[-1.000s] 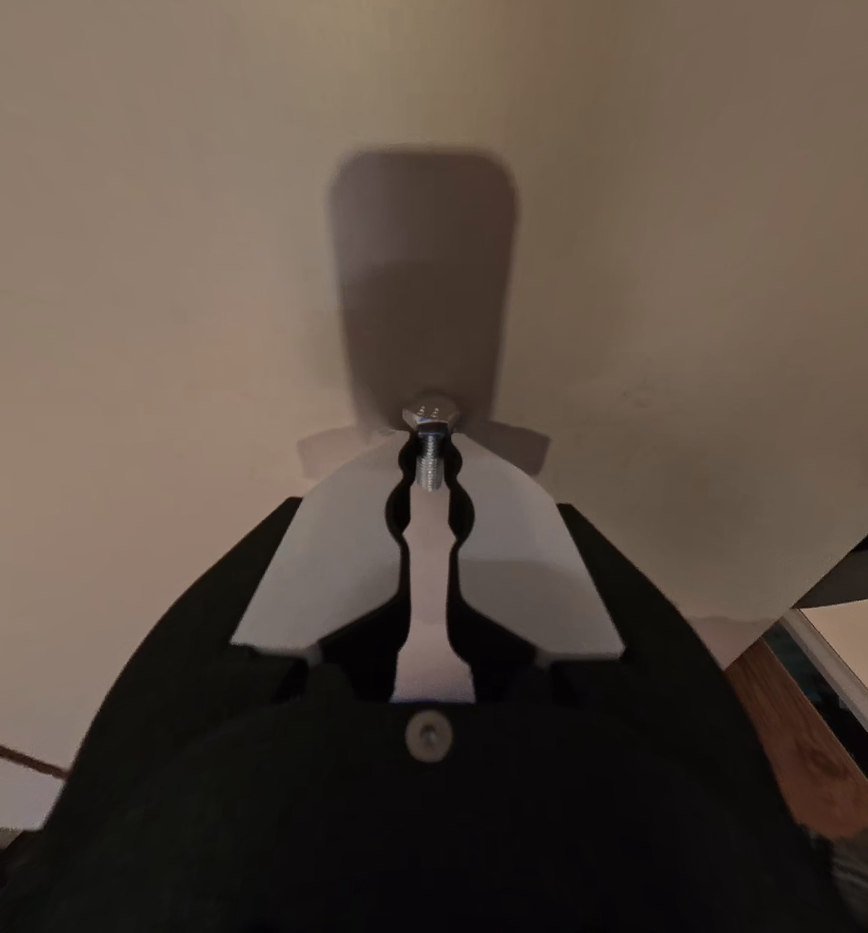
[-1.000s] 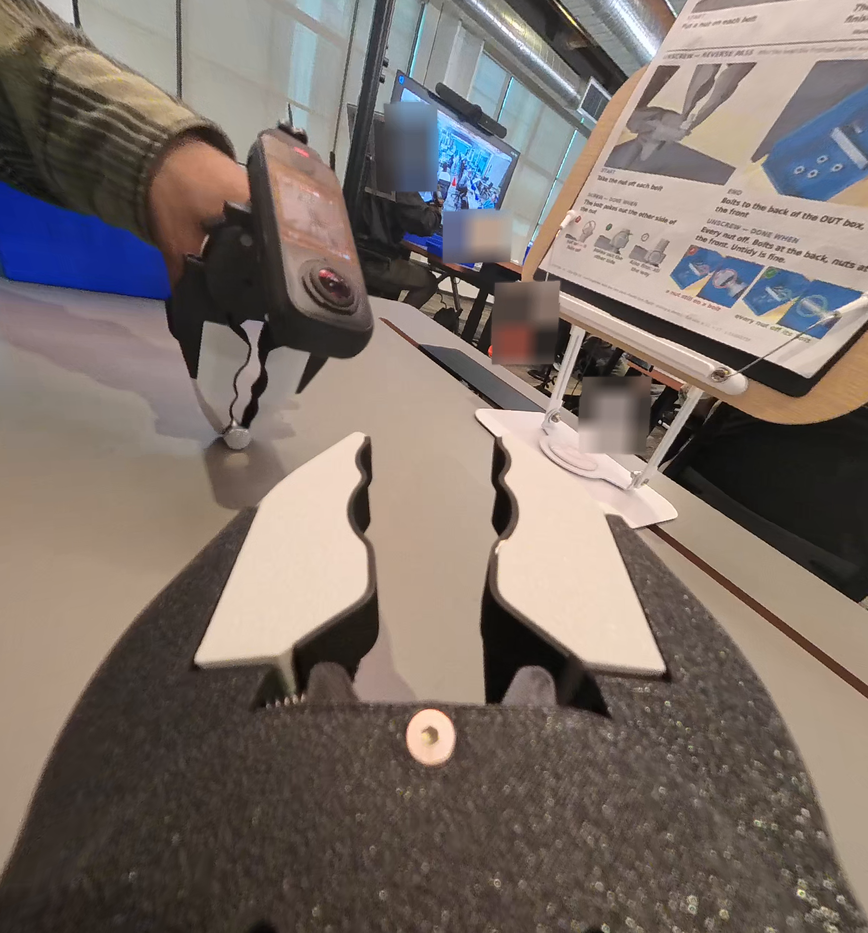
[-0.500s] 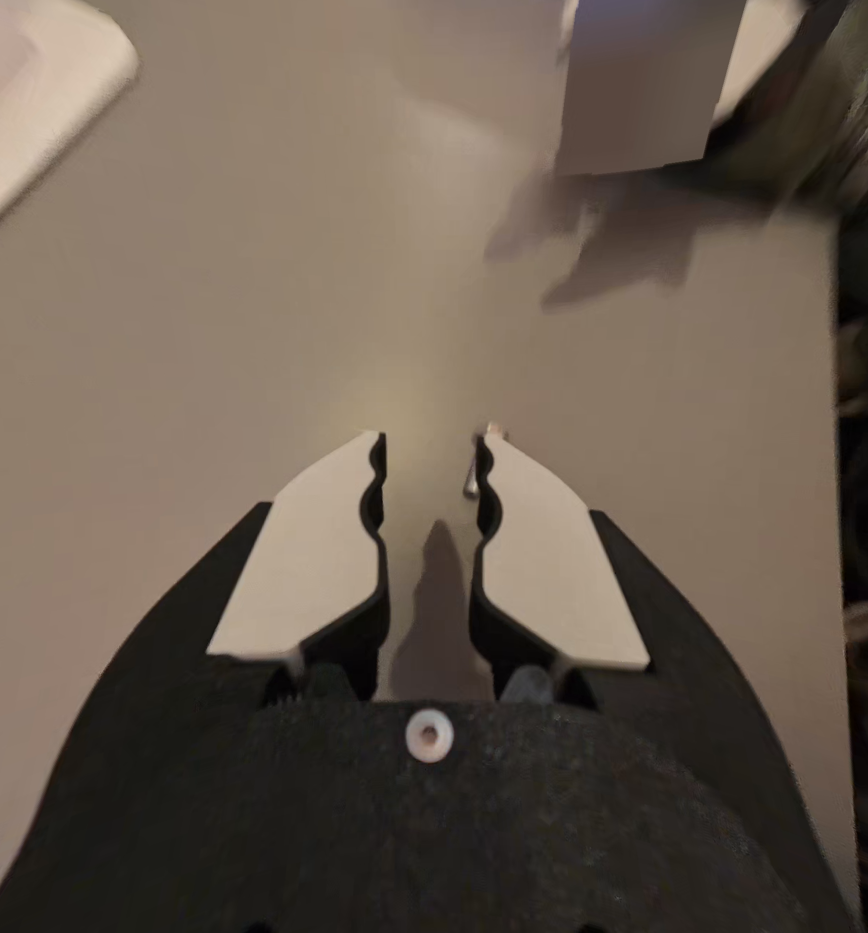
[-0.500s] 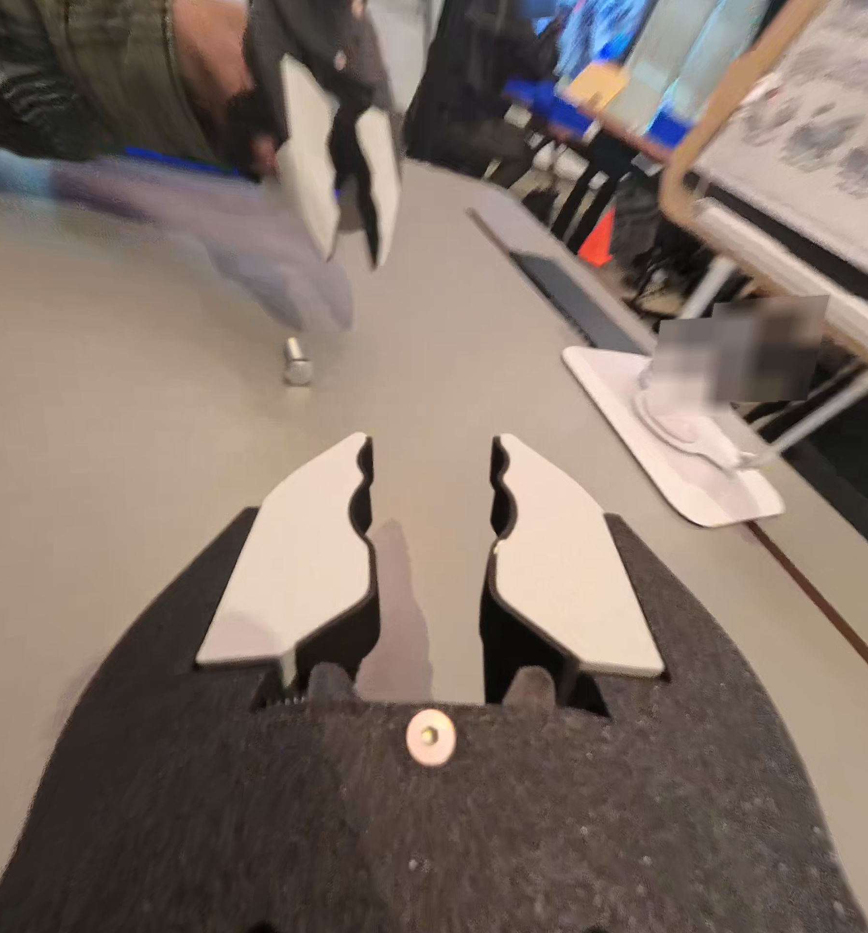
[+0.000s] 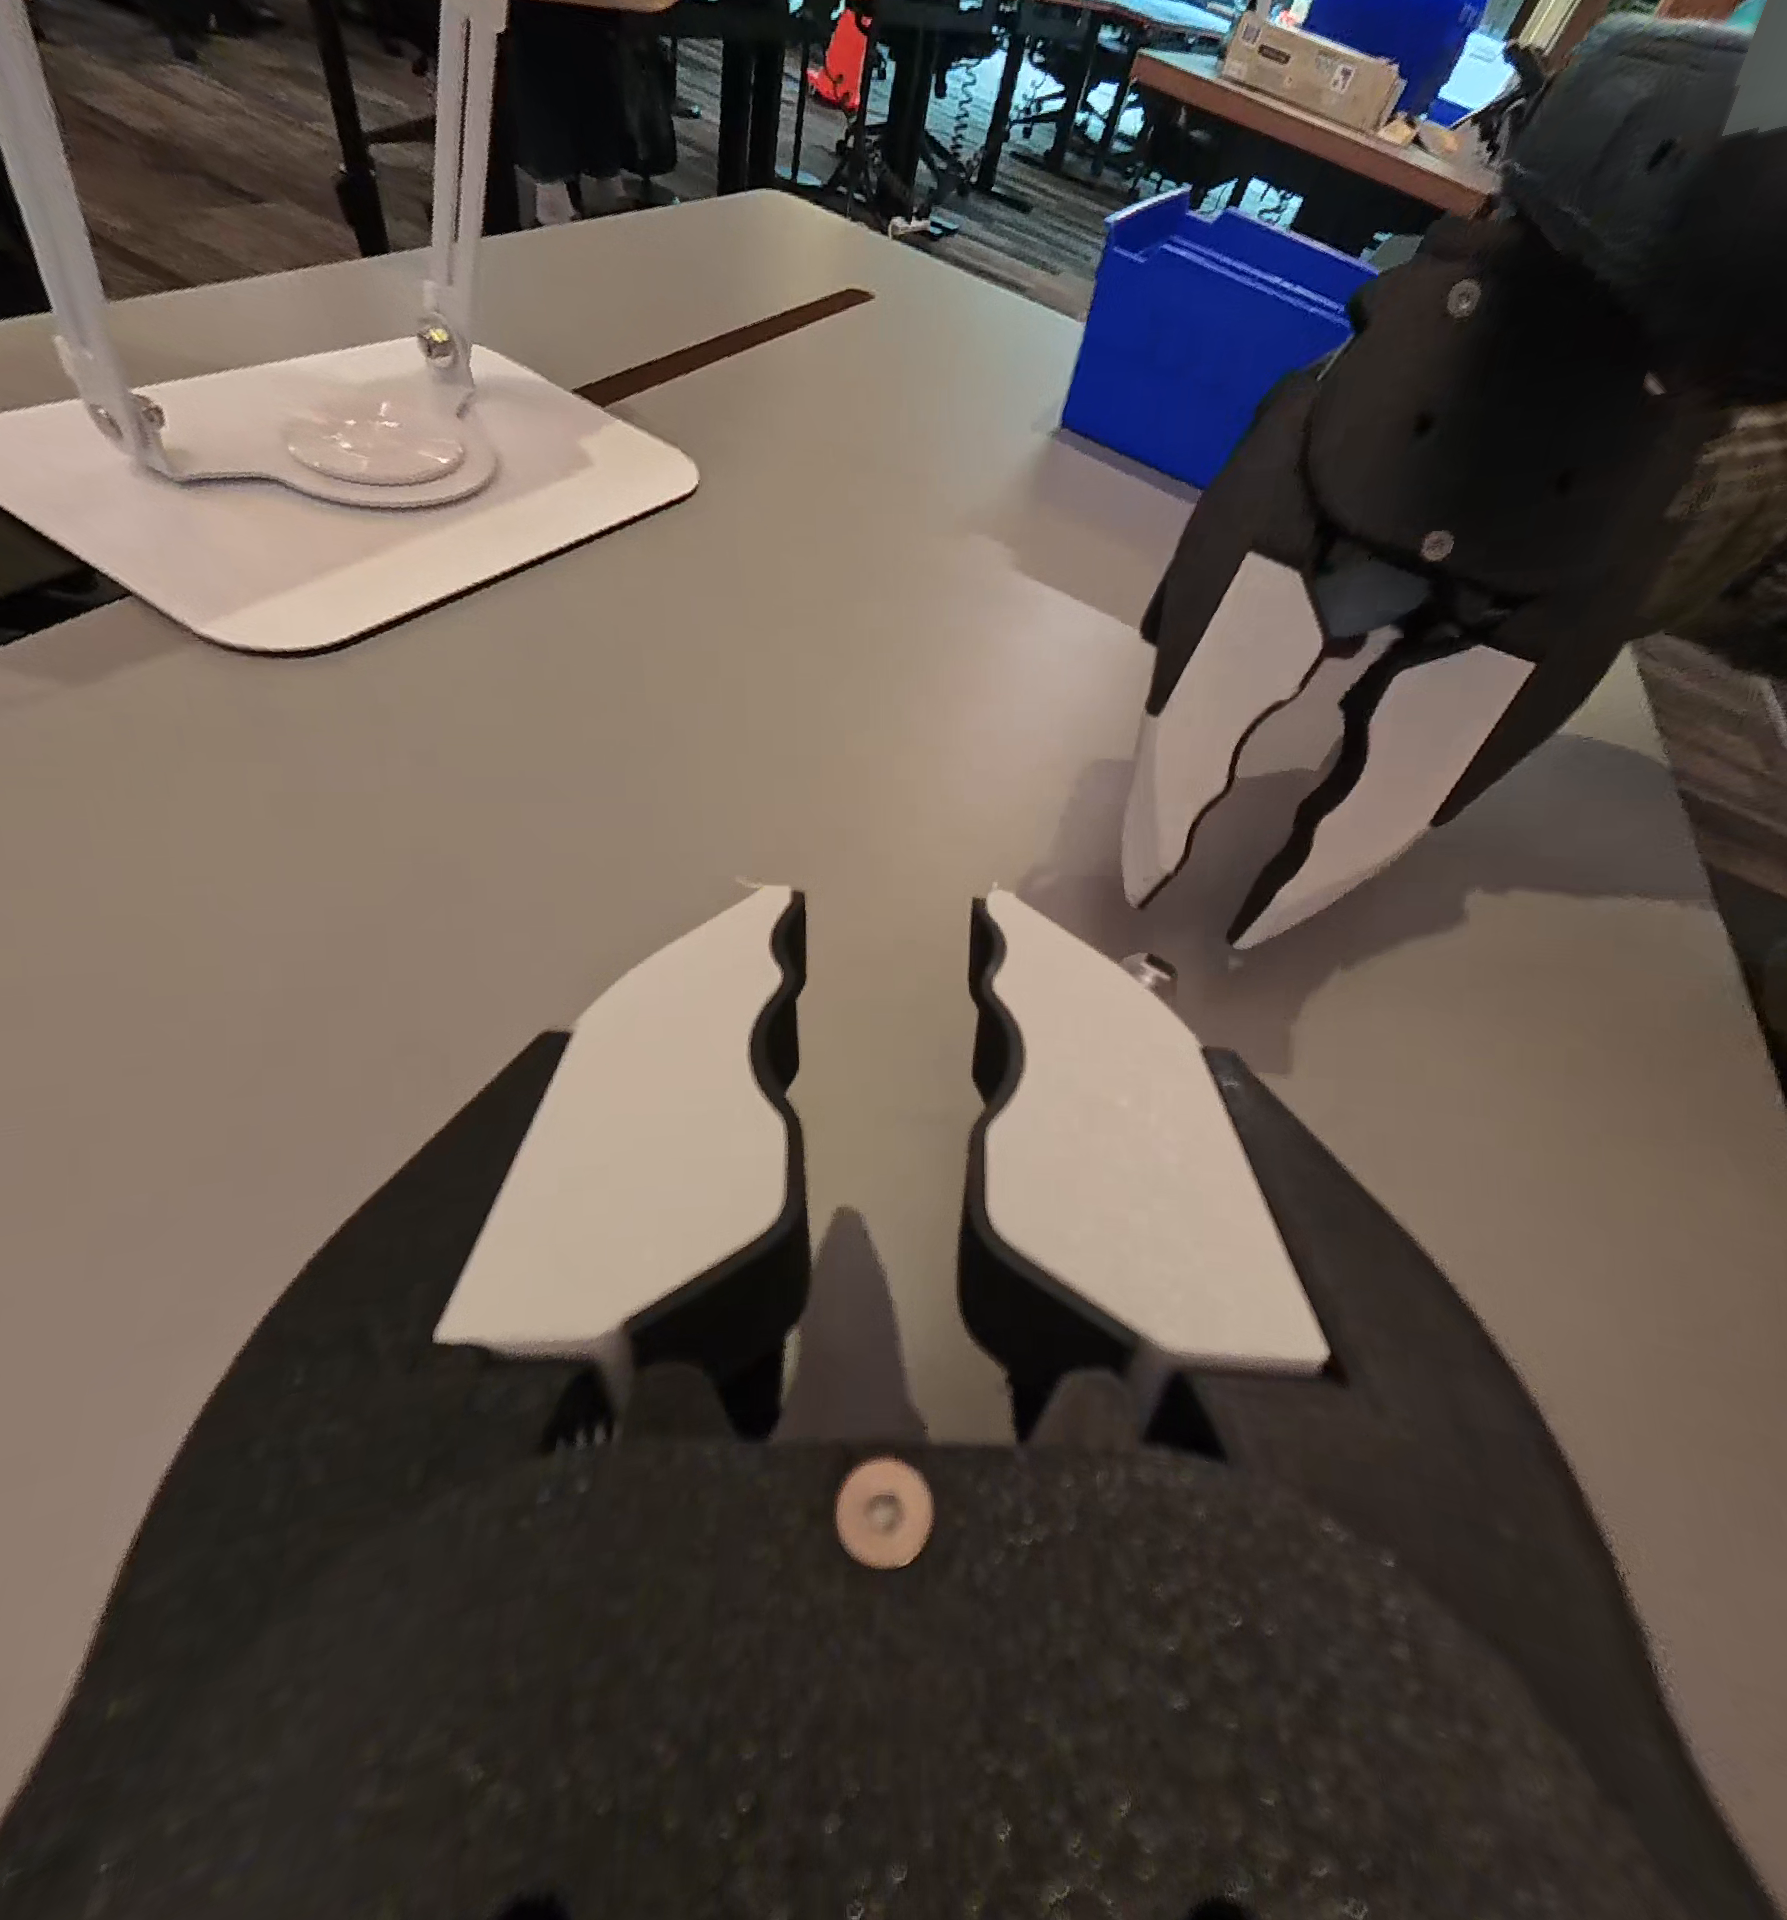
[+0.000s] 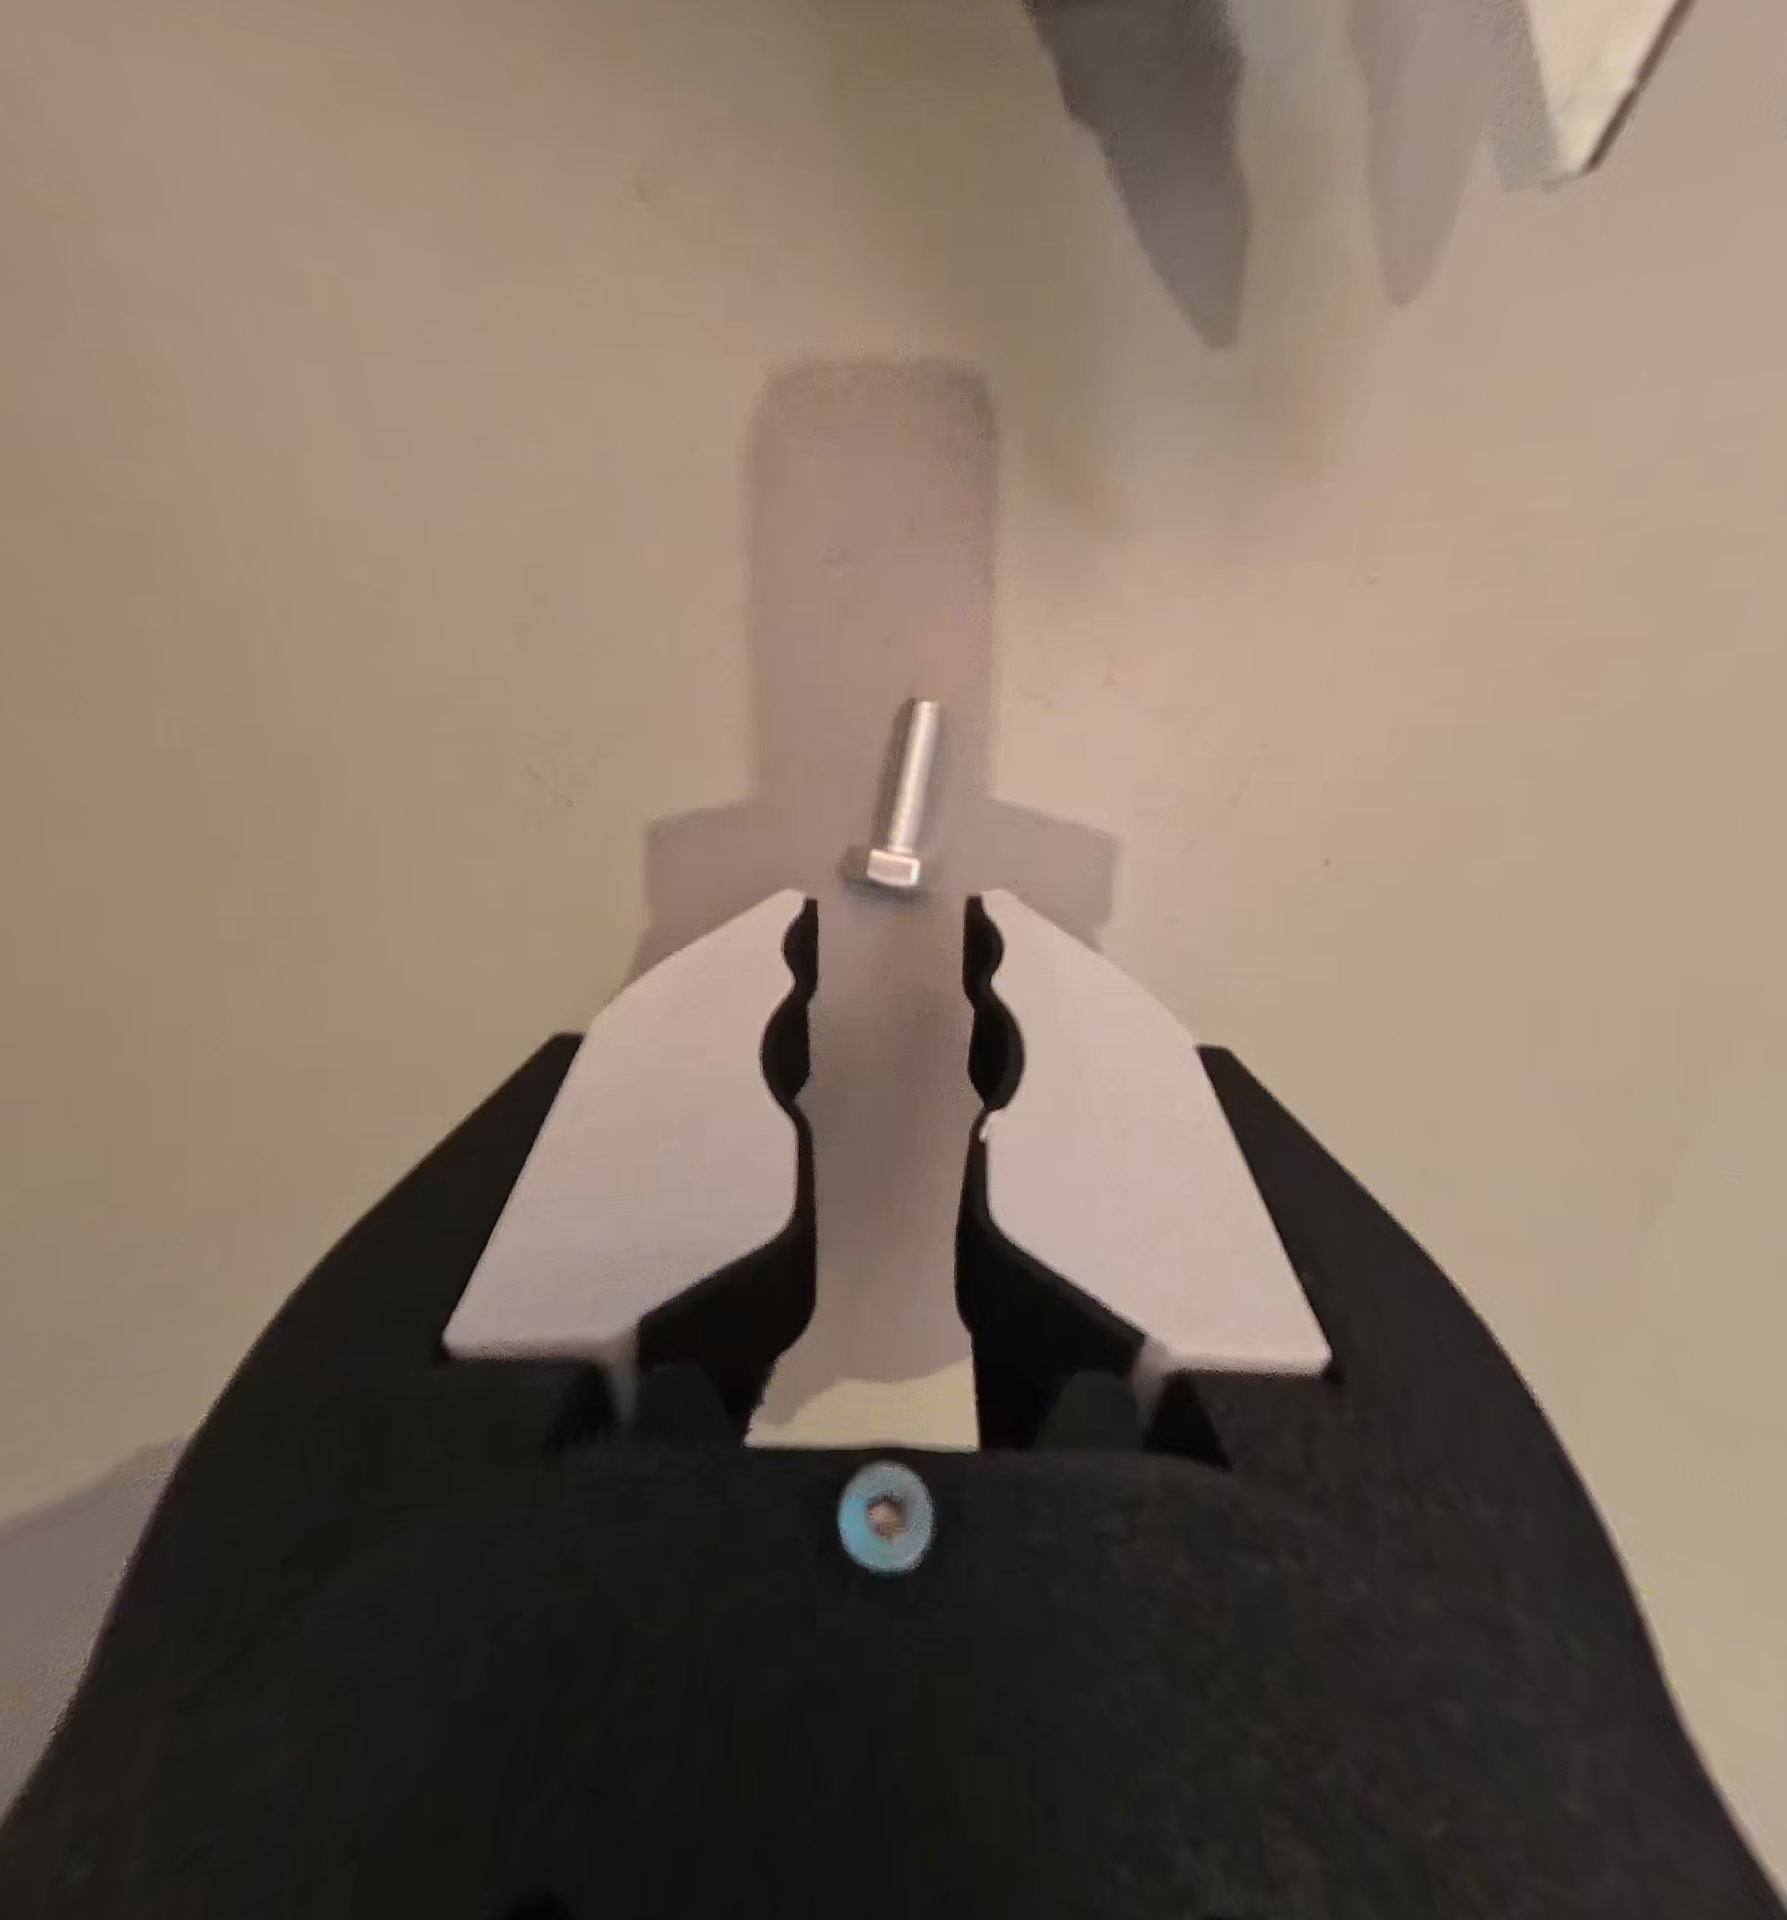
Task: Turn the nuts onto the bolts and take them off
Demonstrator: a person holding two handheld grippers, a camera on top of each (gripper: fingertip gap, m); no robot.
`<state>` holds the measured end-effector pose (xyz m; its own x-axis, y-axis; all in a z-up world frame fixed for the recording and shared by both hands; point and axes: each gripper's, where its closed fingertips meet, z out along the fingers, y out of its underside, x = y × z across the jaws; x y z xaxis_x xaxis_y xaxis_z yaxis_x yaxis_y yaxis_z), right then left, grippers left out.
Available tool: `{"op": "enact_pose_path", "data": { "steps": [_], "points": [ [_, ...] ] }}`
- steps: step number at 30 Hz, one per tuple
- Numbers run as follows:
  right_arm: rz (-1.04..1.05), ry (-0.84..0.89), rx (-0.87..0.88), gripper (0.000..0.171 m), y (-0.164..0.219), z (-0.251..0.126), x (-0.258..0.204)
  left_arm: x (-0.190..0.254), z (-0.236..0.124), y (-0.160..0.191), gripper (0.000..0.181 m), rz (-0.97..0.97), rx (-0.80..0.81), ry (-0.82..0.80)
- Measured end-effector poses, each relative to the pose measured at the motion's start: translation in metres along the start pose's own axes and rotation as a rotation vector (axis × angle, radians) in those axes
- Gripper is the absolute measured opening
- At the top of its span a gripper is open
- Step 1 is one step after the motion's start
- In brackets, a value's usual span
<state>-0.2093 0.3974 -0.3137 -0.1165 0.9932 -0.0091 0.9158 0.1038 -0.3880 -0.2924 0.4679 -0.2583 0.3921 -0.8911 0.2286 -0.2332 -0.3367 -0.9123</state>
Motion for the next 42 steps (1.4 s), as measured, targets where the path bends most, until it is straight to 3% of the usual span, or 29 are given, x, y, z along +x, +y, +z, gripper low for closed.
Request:
{"op": "enact_pose_path", "data": {
  "steps": [1, 8, 16, 18, 23, 25, 29, 34, 42],
  "points": [
    [0.003, -0.019, -0.032, 0.025, -0.002, 0.003, 0.001, -0.003, -0.001, 0.001, 0.03, -0.001, -0.005, -0.015],
    [0.016, -0.098, -0.105, 0.017, -0.022, 0.023, 0.004, -0.016, -0.011, -0.001, 0.029, -0.039, 0.029, -0.063],
    [0.017, -0.085, -0.124, 0.009, -0.016, 0.038, 0.002, -0.017, -0.007, 0.003, 0.028, -0.038, 0.007, -0.073],
    [0.042, -0.059, -0.01, 0.009, -0.015, 0.033, 0.002, -0.016, -0.005, 0.004, 0.028, -0.035, 0.004, -0.074],
    [0.167, 0.046, 0.598, 0.009, -0.026, -0.006, 0.017, -0.011, -0.003, -0.001, 0.028, -0.029, 0.023, -0.059],
    [0.163, 0.076, 0.682, 0.009, -0.019, -0.012, 0.02, -0.009, 0.001, 0.002, 0.028, -0.022, 0.007, -0.053],
    [0.129, 0.048, 0.68, 0.009, -0.015, -0.012, 0.016, -0.006, 0.009, 0.009, 0.028, -0.003, -0.04, -0.05],
    [0.083, 0.023, 0.486, 0.01, -0.001, 0.012, 0.012, -0.005, 0.011, 0.012, 0.028, 0.005, -0.059, -0.044],
    [0.043, 0.04, 0.456, 0.01, 0.011, 0.01, 0.01, -0.005, 0.01, 0.013, 0.028, 0.009, -0.067, -0.041]
  ]
}}
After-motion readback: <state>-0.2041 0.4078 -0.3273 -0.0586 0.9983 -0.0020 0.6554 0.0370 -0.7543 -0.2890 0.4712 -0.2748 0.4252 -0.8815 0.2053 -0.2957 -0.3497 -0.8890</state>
